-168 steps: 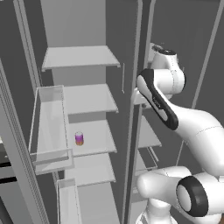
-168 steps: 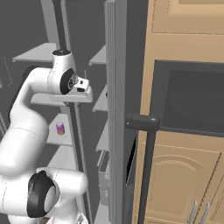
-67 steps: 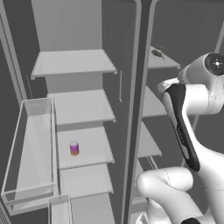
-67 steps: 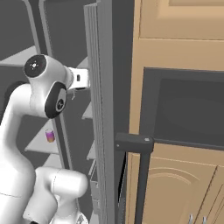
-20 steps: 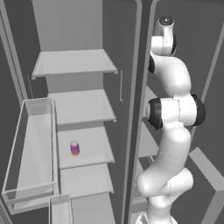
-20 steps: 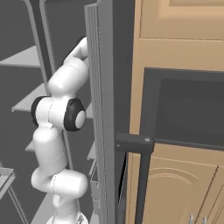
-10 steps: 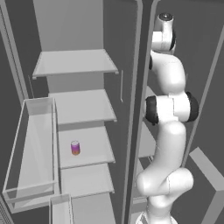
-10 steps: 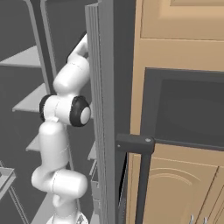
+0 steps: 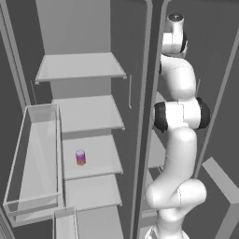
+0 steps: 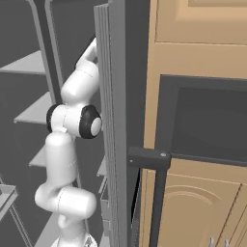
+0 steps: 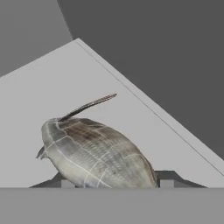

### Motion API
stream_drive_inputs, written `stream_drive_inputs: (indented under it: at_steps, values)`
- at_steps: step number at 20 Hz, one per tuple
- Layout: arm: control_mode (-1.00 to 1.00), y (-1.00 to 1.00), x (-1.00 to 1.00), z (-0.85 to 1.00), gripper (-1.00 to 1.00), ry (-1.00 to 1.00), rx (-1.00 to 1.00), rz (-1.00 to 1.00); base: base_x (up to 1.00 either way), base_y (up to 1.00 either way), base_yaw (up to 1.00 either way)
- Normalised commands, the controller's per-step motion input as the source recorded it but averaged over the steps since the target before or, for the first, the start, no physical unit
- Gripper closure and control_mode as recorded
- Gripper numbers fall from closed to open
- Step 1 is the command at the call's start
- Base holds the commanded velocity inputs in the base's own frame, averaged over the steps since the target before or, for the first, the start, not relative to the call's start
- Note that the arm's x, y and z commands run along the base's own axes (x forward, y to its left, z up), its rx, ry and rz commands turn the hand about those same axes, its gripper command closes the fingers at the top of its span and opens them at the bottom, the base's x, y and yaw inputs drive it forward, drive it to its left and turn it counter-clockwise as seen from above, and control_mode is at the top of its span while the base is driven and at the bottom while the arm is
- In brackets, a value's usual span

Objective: Pick up the frozen fish from the freezer, place it on any shelf in the fridge, and close the fridge and freezer doors when done.

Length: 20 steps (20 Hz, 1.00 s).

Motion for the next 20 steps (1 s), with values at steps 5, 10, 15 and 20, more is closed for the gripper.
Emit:
stream_drive_inputs:
  at_steps: [5, 10, 15, 20]
  values:
    - [-1.00, 0.07, -0.51, 0.00, 1.00, -0.02, 0.01, 0.00, 0.00, 0.00, 0.00]
    - [-1.00, 0.22, -1.00, -0.05, 1.00, -0.14, 0.00, 0.01, 0.00, 0.00, 0.00]
    - [-1.00, 0.36, -1.00, -0.22, 1.00, -0.31, 0.00, 0.07, 0.00, 0.00, 0.00]
    - [-1.00, 0.32, -1.00, -0.01, 1.00, -0.56, 0.00, 0.07, 0.00, 0.00, 0.00]
